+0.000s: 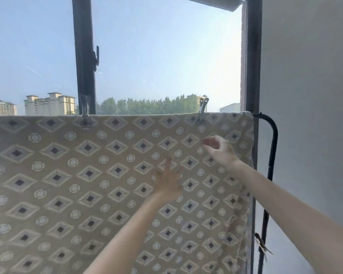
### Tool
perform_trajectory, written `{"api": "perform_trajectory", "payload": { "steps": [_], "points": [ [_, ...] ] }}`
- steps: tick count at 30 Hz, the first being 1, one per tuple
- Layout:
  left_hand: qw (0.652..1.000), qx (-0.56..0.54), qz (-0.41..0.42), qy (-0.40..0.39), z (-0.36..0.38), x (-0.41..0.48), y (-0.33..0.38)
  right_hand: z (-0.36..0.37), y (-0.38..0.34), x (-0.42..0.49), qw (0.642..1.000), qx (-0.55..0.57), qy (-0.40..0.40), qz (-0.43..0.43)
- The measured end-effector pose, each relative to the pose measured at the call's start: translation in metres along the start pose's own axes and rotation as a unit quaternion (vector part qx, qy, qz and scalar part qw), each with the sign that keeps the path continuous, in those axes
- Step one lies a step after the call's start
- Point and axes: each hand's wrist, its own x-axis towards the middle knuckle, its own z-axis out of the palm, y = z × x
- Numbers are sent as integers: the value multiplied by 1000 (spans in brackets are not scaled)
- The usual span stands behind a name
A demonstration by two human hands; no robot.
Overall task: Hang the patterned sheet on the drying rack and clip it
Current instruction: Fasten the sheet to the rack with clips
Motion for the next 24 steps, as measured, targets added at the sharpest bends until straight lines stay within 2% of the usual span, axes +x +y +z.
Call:
{"api": "perform_trajectory", "payload": {
  "steps": [5,9,12,17,21,24],
  "points": [
    [999,-10,-34,35,48,28,76,-85,60,-9,999,5,-3,46],
    [993,-96,-43,57,77,56,114,-145,109,-12,998,-11,15,68],
    [995,-72,-28,55,100,74,129,-180,148,-15,994,-25,23,100],
    [986,-64,3,156,136,94,141,-215,210,-22,988,-34,38,149],
    [987,-12,-22,160,171,117,144,-223,265,-27,981,-48,34,184],
    [972,47,-38,226,192,125,146,-218,305,-26,974,-63,6,219]
  ]
}}
